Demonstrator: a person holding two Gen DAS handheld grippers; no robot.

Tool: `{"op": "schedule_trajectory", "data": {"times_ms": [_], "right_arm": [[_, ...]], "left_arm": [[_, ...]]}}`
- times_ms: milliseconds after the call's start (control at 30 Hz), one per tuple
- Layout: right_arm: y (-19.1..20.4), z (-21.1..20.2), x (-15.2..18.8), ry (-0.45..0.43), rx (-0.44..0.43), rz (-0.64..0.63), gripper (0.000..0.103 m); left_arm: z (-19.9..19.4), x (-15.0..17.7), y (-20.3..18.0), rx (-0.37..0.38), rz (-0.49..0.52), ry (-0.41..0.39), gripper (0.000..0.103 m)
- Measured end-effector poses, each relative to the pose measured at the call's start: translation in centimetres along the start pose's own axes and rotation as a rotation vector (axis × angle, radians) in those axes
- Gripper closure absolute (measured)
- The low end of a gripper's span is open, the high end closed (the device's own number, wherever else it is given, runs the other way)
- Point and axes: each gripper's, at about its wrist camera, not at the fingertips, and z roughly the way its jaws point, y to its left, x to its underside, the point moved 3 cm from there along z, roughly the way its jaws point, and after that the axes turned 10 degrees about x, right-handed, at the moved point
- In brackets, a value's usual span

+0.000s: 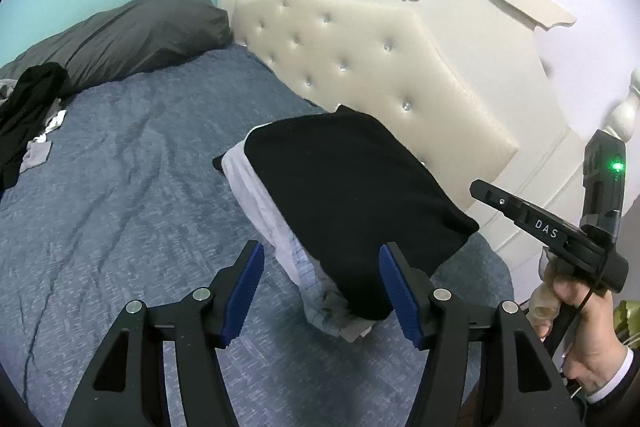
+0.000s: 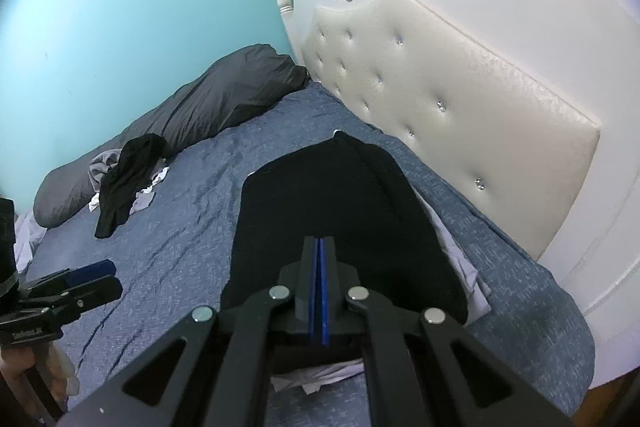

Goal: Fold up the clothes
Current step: 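Lower the sweatshirt onto the clothes stack and open both tools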

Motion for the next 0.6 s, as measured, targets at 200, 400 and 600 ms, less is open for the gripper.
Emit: {"op": "schedule_trajectory", "data": {"times_ms": [200,400,600], "right_arm": [[1.9,-2.0,0.2,-0.002,0.001,0.003,0.101],[4.0,-4.7,1.0,-0.002,0.004,0.0,0.1],[5.8,-7.3,2.0,0.0,0.009,0.006,0.1]], "left_arm": [[-2.6,0.7,0.4,0.0,-0.005,-0.007,0.037],[-6.1,1.4,0.6,-0.009,0.003,-0.025,0.037],[-9.8,2.0,1.1,-0.031,0.001,-0.047,0.033]]}}
